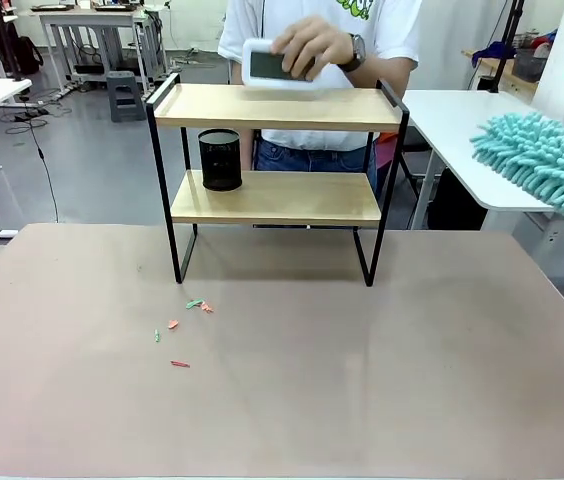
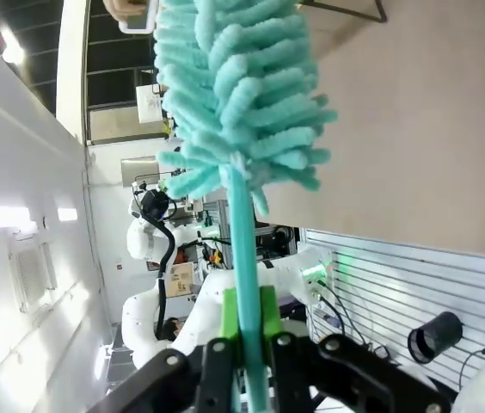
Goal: Clean the shelf.
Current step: Clean the remaining tier of the Shelf with the Duster once objects are removed, then hand the Duster back to the human.
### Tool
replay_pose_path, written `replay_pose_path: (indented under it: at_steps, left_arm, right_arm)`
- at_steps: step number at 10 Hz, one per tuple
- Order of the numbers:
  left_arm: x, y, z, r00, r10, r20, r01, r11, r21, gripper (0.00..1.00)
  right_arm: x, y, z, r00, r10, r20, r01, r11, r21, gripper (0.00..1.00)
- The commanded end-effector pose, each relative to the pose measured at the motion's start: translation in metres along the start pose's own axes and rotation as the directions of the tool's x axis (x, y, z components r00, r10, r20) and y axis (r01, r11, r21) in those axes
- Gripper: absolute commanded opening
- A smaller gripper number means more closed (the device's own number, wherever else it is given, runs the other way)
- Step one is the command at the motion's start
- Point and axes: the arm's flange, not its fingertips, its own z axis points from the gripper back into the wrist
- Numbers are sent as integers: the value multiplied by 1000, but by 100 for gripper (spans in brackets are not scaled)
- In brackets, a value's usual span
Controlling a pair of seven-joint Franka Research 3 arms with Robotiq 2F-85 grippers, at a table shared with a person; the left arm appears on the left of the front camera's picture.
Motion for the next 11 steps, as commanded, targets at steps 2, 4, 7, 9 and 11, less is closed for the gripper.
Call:
replay_pose_path:
  at_steps: [2,4,7,9,11]
  left_arm:
    - [-1,-1,0,1000,-16,7,16,1000,-16,100]
    - [-1,-1,0,1000,-16,7,16,1000,-16,100]
    - [-1,-1,0,1000,-16,7,16,1000,-16,100]
    - [-1,-1,0,1000,-16,7,16,1000,-16,100]
    - [0,0,0,1000,0,0,0,1000,0,100]
  right_arm:
    - [1,1,1,1000,23,1,-23,999,33,12]
    - [1,1,1,1000,23,1,-23,999,33,12]
    - [1,1,1,1000,23,1,-23,999,33,12]
    - [1,1,1,1000,23,1,-23,999,33,12]
    - [0,0,0,1000,1,-1,-1,1000,1,12]
